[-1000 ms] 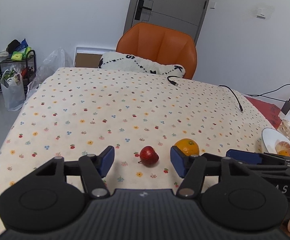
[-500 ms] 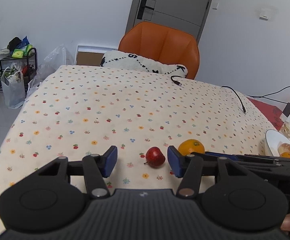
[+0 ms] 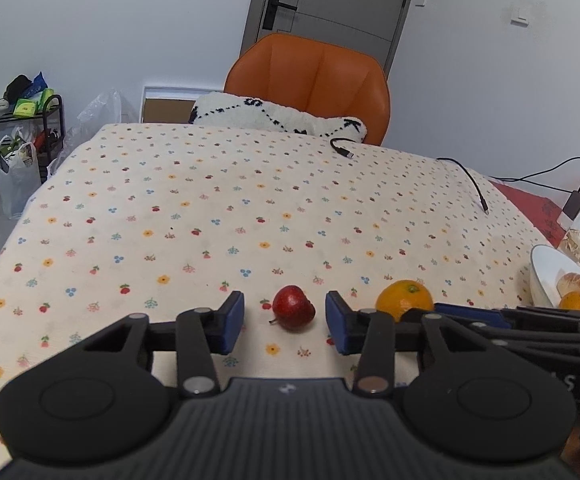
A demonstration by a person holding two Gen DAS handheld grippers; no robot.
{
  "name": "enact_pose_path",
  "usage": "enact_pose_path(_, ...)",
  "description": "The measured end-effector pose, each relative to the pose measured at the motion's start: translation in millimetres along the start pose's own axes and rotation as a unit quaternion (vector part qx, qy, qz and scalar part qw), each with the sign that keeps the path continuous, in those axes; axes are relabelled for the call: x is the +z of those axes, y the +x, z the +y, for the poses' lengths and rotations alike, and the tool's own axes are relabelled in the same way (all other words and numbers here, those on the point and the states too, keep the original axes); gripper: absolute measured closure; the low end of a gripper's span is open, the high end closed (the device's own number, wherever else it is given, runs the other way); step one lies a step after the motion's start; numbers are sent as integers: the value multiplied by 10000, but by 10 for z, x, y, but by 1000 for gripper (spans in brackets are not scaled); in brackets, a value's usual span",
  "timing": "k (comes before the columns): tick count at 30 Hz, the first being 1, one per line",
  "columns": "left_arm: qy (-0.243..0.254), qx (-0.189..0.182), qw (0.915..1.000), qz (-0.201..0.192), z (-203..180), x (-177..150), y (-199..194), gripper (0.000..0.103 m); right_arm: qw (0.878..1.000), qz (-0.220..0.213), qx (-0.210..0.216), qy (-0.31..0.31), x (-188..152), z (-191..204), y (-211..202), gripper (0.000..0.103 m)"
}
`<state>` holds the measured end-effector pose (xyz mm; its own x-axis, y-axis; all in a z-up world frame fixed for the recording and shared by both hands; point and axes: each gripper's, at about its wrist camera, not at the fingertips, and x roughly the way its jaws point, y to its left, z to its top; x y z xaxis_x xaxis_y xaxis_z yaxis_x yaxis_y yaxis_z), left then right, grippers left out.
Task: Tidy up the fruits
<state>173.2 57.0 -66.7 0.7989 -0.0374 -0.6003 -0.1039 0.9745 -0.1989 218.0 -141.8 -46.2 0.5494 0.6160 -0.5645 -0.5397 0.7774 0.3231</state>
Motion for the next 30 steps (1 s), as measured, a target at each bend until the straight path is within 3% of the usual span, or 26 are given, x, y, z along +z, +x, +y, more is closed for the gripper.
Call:
enact_pose_path(2, 31, 3, 10000, -6, -12, -18, 29, 66, 10000, -14, -42, -3, -12, -16, -31, 74)
enact_pose_path(5, 72, 39, 10000, -12, -25, -24, 37, 81, 10000, -42, -88, -11, -33, -41, -78, 75)
enact_pose_path(25, -20, 17, 9999, -129, -90, -52, -239, 81, 9996, -184, -195, 55, -155, -129, -346, 77)
enact_pose_path(28, 2, -2, 9999, -168, -136, -43, -290, 81, 9995, -235, -196, 90, -155, -151, -406, 80)
enact_pose_path(30, 30, -25, 9998, -200, -176, -34, -324, 81, 9993, -276, -201, 117, -154, -170, -452, 89)
